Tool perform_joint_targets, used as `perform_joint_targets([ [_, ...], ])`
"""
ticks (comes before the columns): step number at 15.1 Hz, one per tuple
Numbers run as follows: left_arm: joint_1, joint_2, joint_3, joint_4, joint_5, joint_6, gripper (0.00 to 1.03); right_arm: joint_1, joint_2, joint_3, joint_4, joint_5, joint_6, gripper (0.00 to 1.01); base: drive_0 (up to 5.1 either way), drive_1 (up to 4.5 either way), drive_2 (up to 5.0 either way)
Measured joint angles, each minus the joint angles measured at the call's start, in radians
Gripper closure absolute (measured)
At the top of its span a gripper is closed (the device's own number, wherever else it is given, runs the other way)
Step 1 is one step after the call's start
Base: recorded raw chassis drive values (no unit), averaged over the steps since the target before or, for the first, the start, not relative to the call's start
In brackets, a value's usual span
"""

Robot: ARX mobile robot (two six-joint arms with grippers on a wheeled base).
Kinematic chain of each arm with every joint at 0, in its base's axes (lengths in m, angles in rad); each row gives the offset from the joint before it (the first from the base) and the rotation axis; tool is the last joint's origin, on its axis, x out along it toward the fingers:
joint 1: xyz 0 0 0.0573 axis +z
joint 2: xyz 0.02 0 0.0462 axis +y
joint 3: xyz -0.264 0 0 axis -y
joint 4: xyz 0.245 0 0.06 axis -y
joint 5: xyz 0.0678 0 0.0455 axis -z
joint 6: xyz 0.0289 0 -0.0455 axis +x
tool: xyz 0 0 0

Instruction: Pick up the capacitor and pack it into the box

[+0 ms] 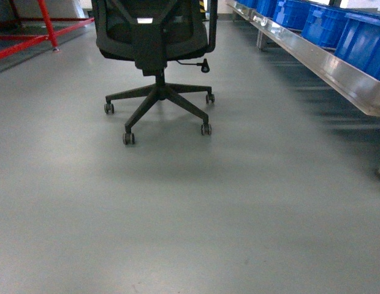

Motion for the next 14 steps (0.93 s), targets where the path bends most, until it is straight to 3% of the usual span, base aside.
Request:
perform_joint_targets([
  [14,0.0,0.0,0.0,0.0,-0.001,0.0,0.59,0.0,0.0,0.0,0.001,0.0,0.0,0.03,-5.1,2.39,2.4],
])
